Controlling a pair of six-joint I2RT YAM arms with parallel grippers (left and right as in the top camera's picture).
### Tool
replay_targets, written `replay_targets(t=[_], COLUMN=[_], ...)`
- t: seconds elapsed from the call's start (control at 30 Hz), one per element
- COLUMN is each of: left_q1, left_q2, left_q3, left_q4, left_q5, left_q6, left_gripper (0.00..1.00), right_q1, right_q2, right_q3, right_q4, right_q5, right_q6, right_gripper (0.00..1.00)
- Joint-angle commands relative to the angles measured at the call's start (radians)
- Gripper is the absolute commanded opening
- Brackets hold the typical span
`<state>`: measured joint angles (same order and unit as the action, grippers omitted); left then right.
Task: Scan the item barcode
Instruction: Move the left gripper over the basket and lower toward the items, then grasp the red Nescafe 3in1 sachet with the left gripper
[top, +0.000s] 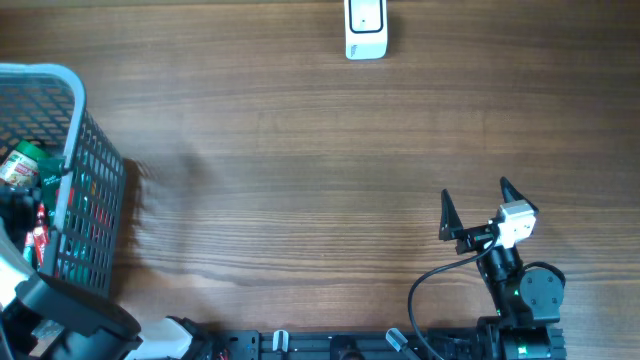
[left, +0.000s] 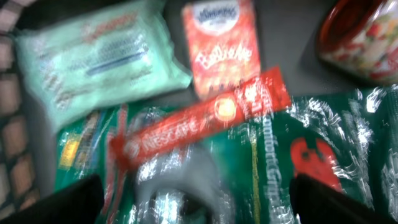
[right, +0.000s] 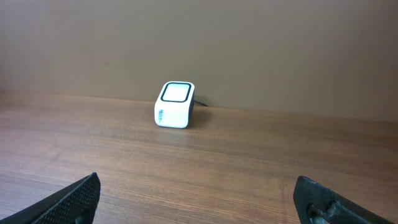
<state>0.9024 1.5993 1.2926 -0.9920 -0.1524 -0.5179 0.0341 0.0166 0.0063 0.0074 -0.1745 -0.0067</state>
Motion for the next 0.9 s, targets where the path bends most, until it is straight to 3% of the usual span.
replay_targets(t=[0.0, 0.2, 0.33, 0.47, 0.6, 0.87], left_q1=[0.004, 0.004, 0.004, 0.004, 0.004, 0.004], left_q2=[0.006, 0.008, 0.029, 0.064, 0.113, 0.102], left_q3=[-0.185, -0.322, -0.326, -0.326, -0.326, -0.325], left_q4=[0.185, 0.378, 0.421, 0.42, 0.42, 0.419], left_q5=[-0.012, -0.013, -0.013, -0.013, -0.013, -0.013], left_q6=[0.227, 0.269, 0.269, 0.268, 0.268, 0.267], left_gripper=[0.99, 0.98, 0.96, 0.61, 0.04, 0.04], right_q1=[0.004, 0.004, 0.004, 0.004, 0.004, 0.004], right_q2=[-0.005, -0.005, -0.005, -0.005, -0.005, -0.005], right_q3=[-0.001, -0.001, -0.001, -0.001, -0.001, -0.001], right_q4=[0.003, 0.003, 0.003, 0.003, 0.003, 0.003], right_q5=[0.018, 0.018, 0.018, 0.018, 0.018, 0.018], right_q6=[-0.017, -0.017, -0.017, -0.017, -0.017, -0.017], right_gripper=[1.0, 1.0, 1.0, 1.0, 1.0, 0.99])
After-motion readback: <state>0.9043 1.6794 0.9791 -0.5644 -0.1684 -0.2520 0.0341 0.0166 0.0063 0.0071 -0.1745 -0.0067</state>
